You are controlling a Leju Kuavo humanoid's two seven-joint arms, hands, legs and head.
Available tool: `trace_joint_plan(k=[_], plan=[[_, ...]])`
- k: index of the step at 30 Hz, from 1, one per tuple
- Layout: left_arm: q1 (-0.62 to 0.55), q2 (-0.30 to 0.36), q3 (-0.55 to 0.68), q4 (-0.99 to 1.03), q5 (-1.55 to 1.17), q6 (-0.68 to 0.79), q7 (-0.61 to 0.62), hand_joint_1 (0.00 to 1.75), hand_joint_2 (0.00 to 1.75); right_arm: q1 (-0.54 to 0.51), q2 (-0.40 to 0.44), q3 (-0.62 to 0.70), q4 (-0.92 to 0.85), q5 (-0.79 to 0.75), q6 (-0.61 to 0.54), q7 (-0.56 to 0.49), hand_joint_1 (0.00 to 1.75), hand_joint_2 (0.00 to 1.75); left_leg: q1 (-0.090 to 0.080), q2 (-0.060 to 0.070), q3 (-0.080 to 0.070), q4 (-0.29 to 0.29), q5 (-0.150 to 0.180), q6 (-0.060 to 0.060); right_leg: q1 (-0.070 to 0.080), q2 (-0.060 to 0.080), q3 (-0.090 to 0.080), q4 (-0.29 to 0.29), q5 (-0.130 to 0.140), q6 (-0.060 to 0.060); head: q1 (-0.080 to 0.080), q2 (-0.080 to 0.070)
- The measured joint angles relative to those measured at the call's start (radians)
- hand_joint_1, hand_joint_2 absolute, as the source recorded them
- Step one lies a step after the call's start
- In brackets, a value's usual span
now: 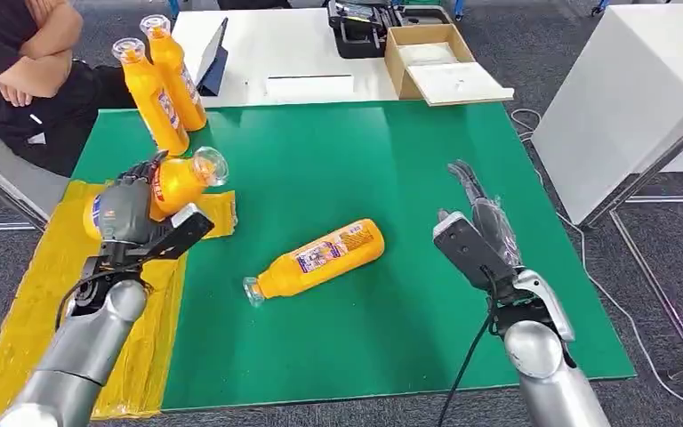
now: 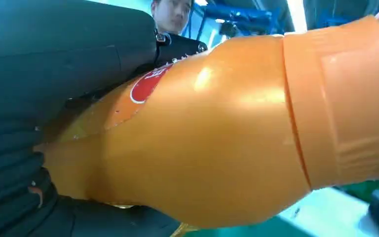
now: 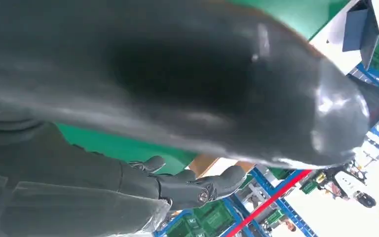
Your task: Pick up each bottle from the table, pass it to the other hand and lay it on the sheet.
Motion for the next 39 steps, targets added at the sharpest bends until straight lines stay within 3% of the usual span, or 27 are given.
trace_joint_plan(k=[13, 14, 15, 21, 22, 34, 39], plan=[[0.017, 0.018, -0.05, 0.11, -0.066, 0.047, 0.004, 1.75, 1.75, 0.037, -0.003, 0.0, -0.036, 0.011, 0.013, 0.0, 0.0, 0.0, 0.0, 0.0, 0.0, 0.0, 0.0, 0.0, 0.0, 0.0, 0.0, 0.0, 0.0, 0.0, 0.0, 0.0], [0.017, 0.018, -0.051, 0.112, -0.067, 0.048, 0.004, 1.41, 1.75, 0.038, -0.003, 0.0, -0.037, 0.011, 0.014, 0.0, 0.0, 0.0, 0.0, 0.0, 0.0, 0.0, 0.0, 0.0, 0.0, 0.0, 0.0, 0.0, 0.0, 0.0, 0.0, 0.0], [0.016, 0.02, -0.056, 0.127, -0.081, 0.049, 0.008, 0.02, 1.75, 0.04, -0.004, 0.001, -0.04, 0.011, 0.018, -0.002, 0.0, 0.0, 0.0, 0.0, 0.0, 0.0, 0.0, 0.0, 0.0, 0.0, 0.0, 0.0, 0.0, 0.0, 0.0, 0.0], [0.029, 0.031, -0.084, 0.246, -0.081, 0.061, -0.005, 0.0, 1.75, 0.05, -0.039, 0.041, -0.056, 0.011, 0.024, -0.025, 0.0, 0.0, 0.0, 0.0, 0.0, 0.0, 0.0, 0.0, 0.0, 0.0, 0.0, 0.0, 0.0, 0.0, 0.0, 0.0], [0.029, 0.032, -0.084, 0.254, -0.076, 0.057, -0.009, 0.0, 0.0, 0.054, -0.042, 0.047, -0.059, 0.012, 0.027, -0.024, 0.0, 0.0, 0.0, 0.0, 0.0, 0.0, 0.0, 0.0, 0.0, 0.0, 0.0, 0.0, 0.0, 0.0, 0.0, 0.0], [0.008, 0.031, -0.071, 0.322, 0.025, -0.053, -0.023, 0.0, 0.0, 0.085, -0.058, 0.081, -0.081, 0.073, 0.042, -0.002, 0.0, 0.0, 0.0, 0.0, 0.001, 0.0, 0.0, 0.0, 0.0, 0.0, 0.0, 0.0, 0.0, 0.0, 0.0, 0.0], [0.022, -0.003, 0.009, 0.255, 0.236, -0.143, -0.038, 0.0, 0.0, 0.095, -0.071, 0.089, -0.079, 0.154, 0.077, 0.008, 0.0, 0.0, 0.0, 0.0, 0.001, 0.0, 0.0, 0.0, 0.0, 0.0, 0.0, 0.0, 0.0, 0.0, 0.0, 0.0]])
